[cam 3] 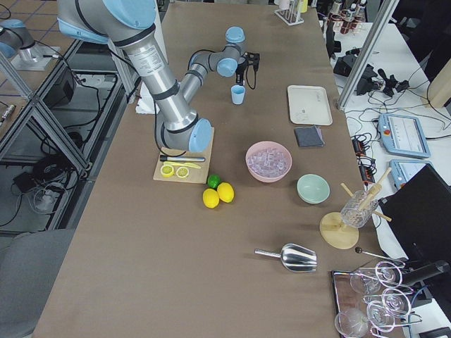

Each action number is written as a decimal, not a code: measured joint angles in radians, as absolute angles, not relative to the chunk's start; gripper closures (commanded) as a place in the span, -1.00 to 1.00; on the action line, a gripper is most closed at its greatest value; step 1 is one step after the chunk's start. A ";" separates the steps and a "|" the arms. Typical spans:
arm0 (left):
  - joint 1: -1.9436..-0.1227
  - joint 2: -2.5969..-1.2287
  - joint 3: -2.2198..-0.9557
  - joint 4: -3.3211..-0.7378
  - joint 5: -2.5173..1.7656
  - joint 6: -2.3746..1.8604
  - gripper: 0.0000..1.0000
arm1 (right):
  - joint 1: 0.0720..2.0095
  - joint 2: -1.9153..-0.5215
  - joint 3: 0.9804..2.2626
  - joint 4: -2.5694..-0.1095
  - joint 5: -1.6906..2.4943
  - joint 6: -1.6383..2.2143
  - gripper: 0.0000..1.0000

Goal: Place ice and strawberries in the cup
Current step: 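Carry the ice cube with the right gripper over the blue cup and release, then move the right gripper back over the pink ice bowl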

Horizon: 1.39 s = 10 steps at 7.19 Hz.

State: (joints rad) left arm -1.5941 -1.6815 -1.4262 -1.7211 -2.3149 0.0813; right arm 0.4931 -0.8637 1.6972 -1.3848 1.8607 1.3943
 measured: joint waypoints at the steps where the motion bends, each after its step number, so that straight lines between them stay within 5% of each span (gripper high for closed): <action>1: -1.594 -1.683 -1.424 -1.721 -2.315 0.081 -0.95 | 0.487 -0.874 1.695 -1.389 1.856 1.396 -0.17; 2: -1.594 -1.684 -1.422 -1.721 -2.315 0.081 -0.95 | 0.484 -0.877 1.695 -1.391 1.856 1.404 -0.95; 7: -1.594 -1.686 -1.419 -1.721 -2.315 0.081 -0.95 | 0.542 -0.874 1.738 -1.398 1.900 1.469 -0.97; 10: -1.592 -1.688 -1.420 -1.721 -2.316 0.081 -0.95 | 0.856 -0.997 1.747 -1.433 2.084 1.037 -0.99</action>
State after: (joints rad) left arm -1.5915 -1.6879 -1.4204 -1.7214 -2.3157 0.0813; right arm 0.8561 -0.9974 1.7467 -1.4335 2.0839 1.0365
